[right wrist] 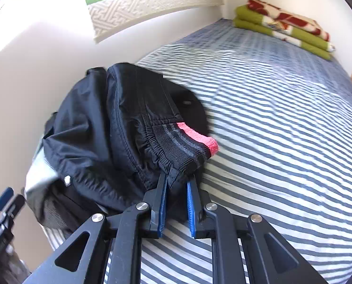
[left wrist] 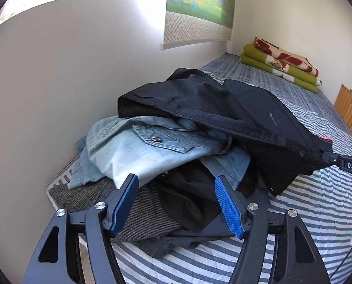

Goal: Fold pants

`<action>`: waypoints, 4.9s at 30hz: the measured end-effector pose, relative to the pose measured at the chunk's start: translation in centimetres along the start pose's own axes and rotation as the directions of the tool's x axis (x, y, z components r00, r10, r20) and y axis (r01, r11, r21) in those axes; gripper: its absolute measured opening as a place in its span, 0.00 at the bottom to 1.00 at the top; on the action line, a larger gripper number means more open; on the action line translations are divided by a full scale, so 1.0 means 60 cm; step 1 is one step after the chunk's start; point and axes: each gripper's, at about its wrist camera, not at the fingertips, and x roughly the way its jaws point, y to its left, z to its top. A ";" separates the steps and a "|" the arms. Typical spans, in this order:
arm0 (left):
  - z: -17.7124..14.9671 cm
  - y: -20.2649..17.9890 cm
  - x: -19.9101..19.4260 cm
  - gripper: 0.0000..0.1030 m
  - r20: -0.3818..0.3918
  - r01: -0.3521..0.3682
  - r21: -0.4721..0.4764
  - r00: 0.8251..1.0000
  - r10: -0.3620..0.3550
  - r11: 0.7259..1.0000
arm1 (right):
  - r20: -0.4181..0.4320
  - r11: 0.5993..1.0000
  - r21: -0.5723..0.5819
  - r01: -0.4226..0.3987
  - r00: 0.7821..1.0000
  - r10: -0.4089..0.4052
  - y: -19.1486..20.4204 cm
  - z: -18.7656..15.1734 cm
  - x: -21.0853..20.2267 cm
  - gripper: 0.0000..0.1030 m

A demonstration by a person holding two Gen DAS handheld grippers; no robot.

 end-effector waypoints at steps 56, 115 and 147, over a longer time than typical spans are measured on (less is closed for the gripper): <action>-0.369 -0.668 -0.015 0.82 -0.081 0.196 0.850 0.966 -0.247 0.488 | -0.040 0.800 0.596 0.075 0.997 -0.064 -0.518 -0.338 -0.256 0.11; -0.006 -0.303 0.065 0.07 -0.041 0.168 0.284 0.986 -0.163 0.944 | -0.206 0.989 0.013 -0.149 0.967 0.148 -0.102 -0.382 -0.021 0.66; 0.061 -0.477 -0.251 0.04 0.180 0.232 0.551 0.905 -0.386 0.802 | 0.289 0.965 0.195 0.174 0.930 -0.226 -0.290 -0.216 -0.455 0.05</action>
